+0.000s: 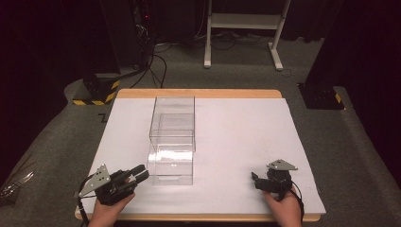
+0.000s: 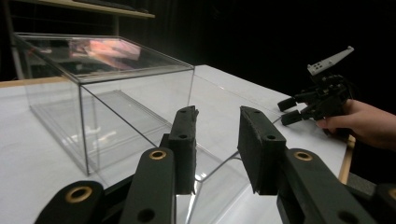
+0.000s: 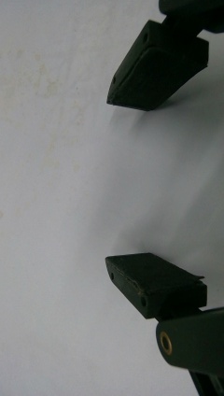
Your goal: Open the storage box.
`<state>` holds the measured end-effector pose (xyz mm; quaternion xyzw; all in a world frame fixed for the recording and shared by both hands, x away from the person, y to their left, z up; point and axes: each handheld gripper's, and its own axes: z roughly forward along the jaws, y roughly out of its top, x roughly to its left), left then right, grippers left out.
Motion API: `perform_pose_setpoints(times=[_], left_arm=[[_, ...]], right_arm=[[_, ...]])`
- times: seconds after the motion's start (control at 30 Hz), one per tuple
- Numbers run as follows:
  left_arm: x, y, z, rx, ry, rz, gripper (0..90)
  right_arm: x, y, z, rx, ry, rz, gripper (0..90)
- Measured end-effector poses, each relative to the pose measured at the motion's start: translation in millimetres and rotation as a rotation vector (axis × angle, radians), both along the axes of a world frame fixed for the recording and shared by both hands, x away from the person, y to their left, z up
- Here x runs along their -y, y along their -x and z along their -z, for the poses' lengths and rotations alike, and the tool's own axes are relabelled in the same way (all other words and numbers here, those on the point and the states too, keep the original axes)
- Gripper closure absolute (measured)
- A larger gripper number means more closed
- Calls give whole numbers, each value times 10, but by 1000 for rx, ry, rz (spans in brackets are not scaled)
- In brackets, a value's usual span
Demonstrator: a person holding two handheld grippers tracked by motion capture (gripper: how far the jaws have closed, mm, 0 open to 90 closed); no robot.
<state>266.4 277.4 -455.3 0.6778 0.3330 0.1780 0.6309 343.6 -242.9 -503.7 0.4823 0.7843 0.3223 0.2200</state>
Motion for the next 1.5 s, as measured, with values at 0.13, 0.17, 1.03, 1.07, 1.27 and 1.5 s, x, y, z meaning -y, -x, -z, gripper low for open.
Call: perform_pose_setpoints(times=[0.13,0.17,1.03,1.07,1.27,1.5], left_arm=[[-34,0,-9,2,-9,-29,651],[-59,-3,-16,8,-17,-50,637],[-538,-184,212,-47,-138,-337,515],[-548,-196,235,-53,-155,-346,515],[-558,-300,400,-141,-316,-437,462],[-484,-437,496,-279,-458,-444,321]], right_arm=[[0,0,0,0,0,0,192],[0,0,0,0,0,0,192],[0,0,0,0,-1,0,192],[0,0,0,0,-1,0,192],[1,-1,1,0,0,0,192],[1,0,1,1,0,0,192]])
